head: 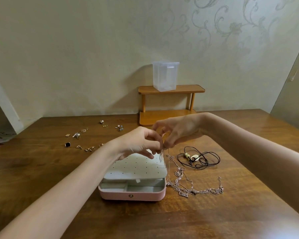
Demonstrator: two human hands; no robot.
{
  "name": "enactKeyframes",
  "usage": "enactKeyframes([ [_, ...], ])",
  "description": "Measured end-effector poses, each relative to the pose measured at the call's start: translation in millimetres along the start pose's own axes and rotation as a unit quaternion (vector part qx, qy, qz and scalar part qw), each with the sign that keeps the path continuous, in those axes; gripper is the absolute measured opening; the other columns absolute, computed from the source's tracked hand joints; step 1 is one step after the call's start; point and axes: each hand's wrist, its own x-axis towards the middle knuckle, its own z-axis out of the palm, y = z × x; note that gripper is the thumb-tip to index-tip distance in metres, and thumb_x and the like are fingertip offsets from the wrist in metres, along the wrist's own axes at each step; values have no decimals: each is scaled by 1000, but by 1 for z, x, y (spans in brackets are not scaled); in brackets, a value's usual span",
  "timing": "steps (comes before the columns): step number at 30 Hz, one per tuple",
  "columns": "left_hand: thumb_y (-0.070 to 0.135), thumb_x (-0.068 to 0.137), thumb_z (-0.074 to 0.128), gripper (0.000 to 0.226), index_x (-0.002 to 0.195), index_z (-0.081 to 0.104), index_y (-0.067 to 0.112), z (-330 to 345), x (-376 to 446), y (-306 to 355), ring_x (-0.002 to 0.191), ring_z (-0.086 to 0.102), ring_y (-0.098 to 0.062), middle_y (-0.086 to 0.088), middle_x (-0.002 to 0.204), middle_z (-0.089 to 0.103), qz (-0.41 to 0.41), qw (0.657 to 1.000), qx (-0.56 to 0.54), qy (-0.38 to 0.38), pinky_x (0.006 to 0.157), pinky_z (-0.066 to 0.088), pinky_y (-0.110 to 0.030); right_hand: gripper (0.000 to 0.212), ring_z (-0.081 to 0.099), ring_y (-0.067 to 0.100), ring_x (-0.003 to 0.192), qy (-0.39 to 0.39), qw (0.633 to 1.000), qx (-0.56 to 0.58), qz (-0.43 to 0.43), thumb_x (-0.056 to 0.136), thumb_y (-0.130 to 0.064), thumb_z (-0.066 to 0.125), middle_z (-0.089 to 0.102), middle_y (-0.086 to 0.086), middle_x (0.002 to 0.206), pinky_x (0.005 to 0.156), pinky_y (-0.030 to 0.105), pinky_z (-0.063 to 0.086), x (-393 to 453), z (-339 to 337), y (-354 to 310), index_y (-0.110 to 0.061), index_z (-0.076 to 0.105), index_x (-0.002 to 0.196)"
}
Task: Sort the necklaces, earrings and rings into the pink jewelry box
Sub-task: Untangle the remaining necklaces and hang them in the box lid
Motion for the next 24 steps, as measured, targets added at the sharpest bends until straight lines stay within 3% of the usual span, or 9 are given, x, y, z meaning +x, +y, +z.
enactKeyframes([
  [2,-1,84,57,15,73,64,7,3,0,-7,52,52,-6,-2,62,58,-1,997,-74,37,48,46,-16,46,56,20,94,41,998,29,-27,82,11,55,51,11,110,89,30,49,-1,-1,5,-20,46,115],
  [5,3,86,58,16,72,64,6,1,1,-17,44,51,-4,-4,60,59,-40,960,-266,82,42,48,-14,37,56,18,98,207,973,50,-89,81,-1,64,52,3,109,83,25,52,-2,1,15,-23,54,109],
  [8,4,85,60,9,75,62,4,-4,0,-19,44,55,-5,-5,61,62,-54,933,-343,95,44,51,-14,8,59,17,85,323,937,8,-132,84,-13,63,62,5,92,74,24,50,-1,12,23,-14,66,92],
  [12,4,84,61,6,79,63,2,-3,1,-14,46,58,-6,-5,62,65,-51,937,-335,88,45,52,-15,14,61,9,69,318,942,23,-107,85,-18,63,69,7,81,67,19,51,3,23,27,-6,71,88],
  [16,3,84,61,5,83,65,0,-4,2,-11,48,61,-7,-7,63,66,-41,946,-306,103,45,52,-15,10,60,13,72,300,942,106,-111,82,-17,66,70,10,82,73,25,51,4,23,25,-9,73,82],
  [24,8,82,64,20,99,65,-3,-5,-2,-6,56,62,-6,-7,70,66,-26,967,-229,108,49,52,-14,9,59,13,74,261,955,112,-90,81,-11,66,67,6,80,72,25,51,-1,16,20,-6,73,86],
])
